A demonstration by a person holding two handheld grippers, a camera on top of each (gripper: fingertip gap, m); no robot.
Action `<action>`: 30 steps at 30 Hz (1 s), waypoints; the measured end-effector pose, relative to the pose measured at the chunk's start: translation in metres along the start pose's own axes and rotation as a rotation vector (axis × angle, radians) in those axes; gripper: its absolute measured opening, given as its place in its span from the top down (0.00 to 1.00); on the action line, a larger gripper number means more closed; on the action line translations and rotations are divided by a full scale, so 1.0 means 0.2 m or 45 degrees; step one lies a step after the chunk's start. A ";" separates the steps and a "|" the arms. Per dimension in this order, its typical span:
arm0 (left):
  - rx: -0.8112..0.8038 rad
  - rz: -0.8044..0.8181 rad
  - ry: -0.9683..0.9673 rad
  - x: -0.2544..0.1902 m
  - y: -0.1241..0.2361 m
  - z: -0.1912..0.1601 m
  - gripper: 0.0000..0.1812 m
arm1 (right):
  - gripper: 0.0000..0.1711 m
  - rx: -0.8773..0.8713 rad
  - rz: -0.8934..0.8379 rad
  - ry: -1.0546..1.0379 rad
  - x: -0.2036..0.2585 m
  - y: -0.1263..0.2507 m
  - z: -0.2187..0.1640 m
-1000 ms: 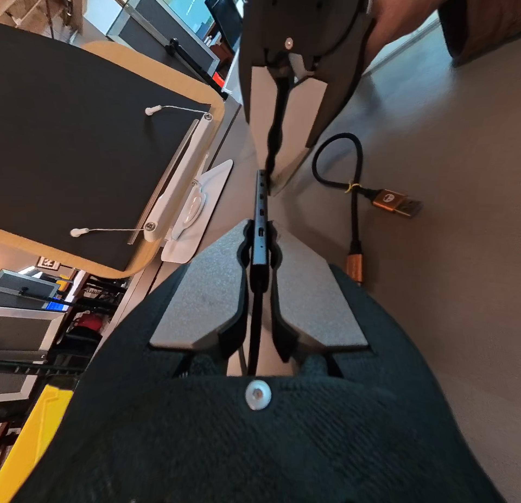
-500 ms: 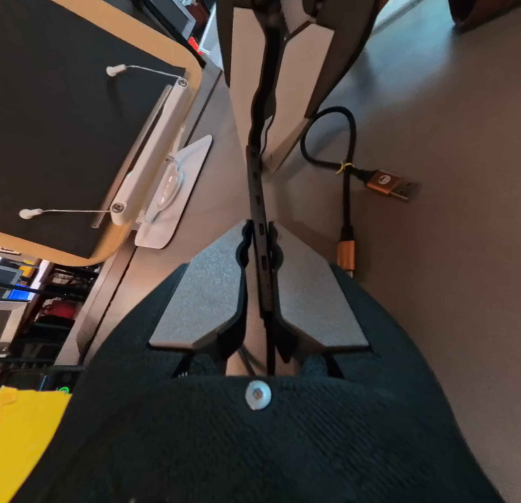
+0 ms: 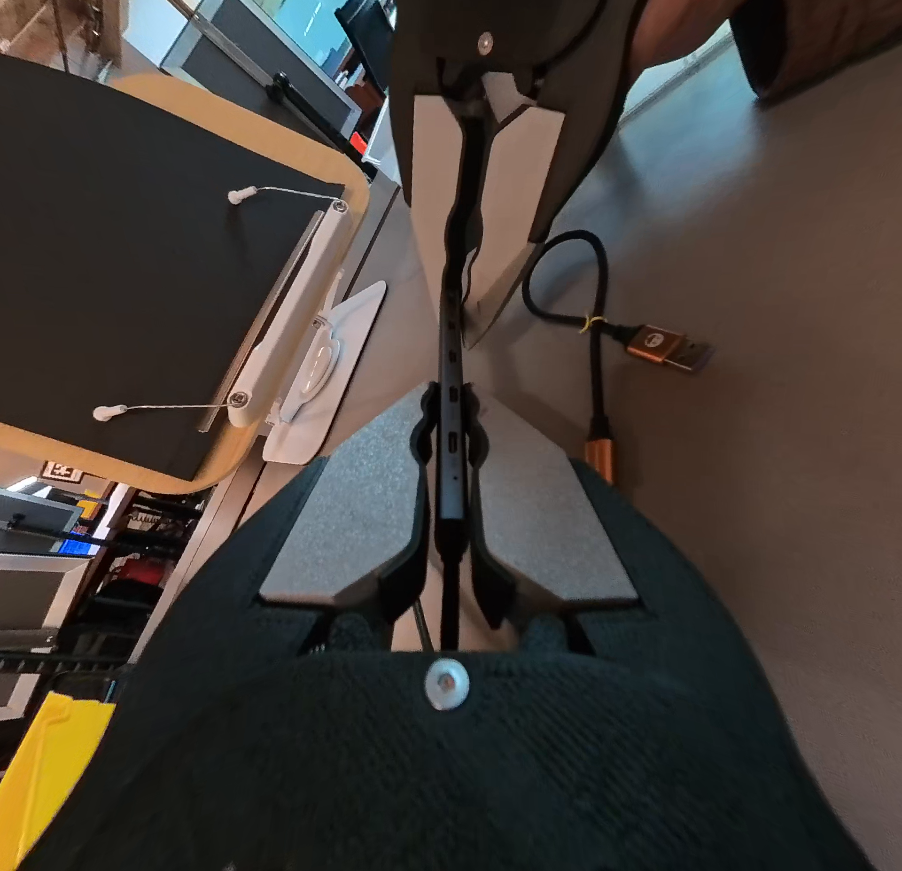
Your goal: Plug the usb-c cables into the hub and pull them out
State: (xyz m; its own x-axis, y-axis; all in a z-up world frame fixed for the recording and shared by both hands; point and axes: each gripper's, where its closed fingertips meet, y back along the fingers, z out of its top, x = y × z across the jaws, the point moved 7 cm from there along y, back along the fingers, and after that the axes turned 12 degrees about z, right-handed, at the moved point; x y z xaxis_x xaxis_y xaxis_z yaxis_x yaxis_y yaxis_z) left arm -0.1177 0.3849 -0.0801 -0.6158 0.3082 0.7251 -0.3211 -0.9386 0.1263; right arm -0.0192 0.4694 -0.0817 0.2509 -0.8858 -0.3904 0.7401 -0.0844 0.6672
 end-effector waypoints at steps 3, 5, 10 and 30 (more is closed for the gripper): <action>0.018 -0.005 -0.020 -0.01 -0.01 -0.01 0.96 | 0.97 0.038 -0.012 0.003 0.00 -0.01 -0.01; 0.046 -0.003 -0.042 -0.01 -0.02 -0.02 0.96 | 0.97 0.069 -0.024 0.012 0.00 -0.03 -0.02; 0.121 -0.013 0.014 0.00 -0.04 -0.07 0.96 | 0.97 0.014 -0.038 -0.008 -0.01 0.00 0.00; 0.102 0.027 -0.055 -0.01 -0.03 -0.04 0.96 | 0.97 -0.066 0.021 -0.001 0.03 -0.01 0.05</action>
State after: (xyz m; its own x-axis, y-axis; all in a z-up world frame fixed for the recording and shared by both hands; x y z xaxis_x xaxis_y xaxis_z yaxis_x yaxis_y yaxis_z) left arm -0.1207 0.3916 -0.0885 -0.5897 0.2828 0.7565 -0.2485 -0.9548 0.1631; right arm -0.0252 0.4602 -0.0778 0.2629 -0.8874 -0.3788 0.7671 -0.0459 0.6399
